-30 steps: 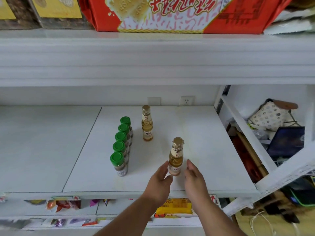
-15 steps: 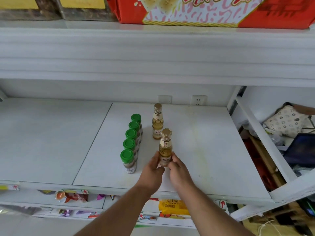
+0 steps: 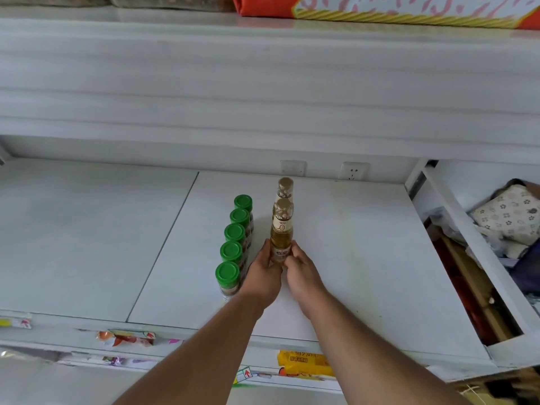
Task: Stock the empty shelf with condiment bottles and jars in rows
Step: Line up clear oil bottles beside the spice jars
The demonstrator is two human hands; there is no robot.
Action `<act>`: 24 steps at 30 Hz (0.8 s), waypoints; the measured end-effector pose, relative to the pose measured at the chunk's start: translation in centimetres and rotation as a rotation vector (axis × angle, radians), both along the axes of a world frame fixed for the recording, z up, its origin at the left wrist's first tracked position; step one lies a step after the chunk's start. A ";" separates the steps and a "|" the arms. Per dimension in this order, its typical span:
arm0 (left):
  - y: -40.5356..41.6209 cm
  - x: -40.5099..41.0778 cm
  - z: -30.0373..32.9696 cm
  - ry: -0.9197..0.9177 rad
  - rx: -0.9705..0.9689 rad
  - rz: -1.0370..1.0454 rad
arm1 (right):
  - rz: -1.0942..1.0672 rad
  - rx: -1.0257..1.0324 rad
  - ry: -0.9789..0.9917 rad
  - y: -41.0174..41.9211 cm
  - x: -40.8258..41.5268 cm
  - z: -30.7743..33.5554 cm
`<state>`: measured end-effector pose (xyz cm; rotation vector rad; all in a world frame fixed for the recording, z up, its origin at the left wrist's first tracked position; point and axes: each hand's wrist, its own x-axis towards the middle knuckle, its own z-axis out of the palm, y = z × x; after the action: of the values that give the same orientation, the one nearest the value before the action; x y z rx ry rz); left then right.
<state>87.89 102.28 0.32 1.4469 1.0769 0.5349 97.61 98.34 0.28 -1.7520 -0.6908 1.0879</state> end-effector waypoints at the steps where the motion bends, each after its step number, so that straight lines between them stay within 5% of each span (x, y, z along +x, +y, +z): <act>1: 0.2 0.0 -0.1 0.004 0.003 -0.004 | 0.001 0.007 -0.006 0.1 0.1 0.1; 24: 0.3 0.6 -0.2 -0.025 -0.016 -0.001 | -0.053 0.045 -0.038 0.1 -0.2 0.3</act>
<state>88.45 102.59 0.12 1.4239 1.0580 0.5413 97.45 98.45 0.55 -1.7469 -0.6833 0.9974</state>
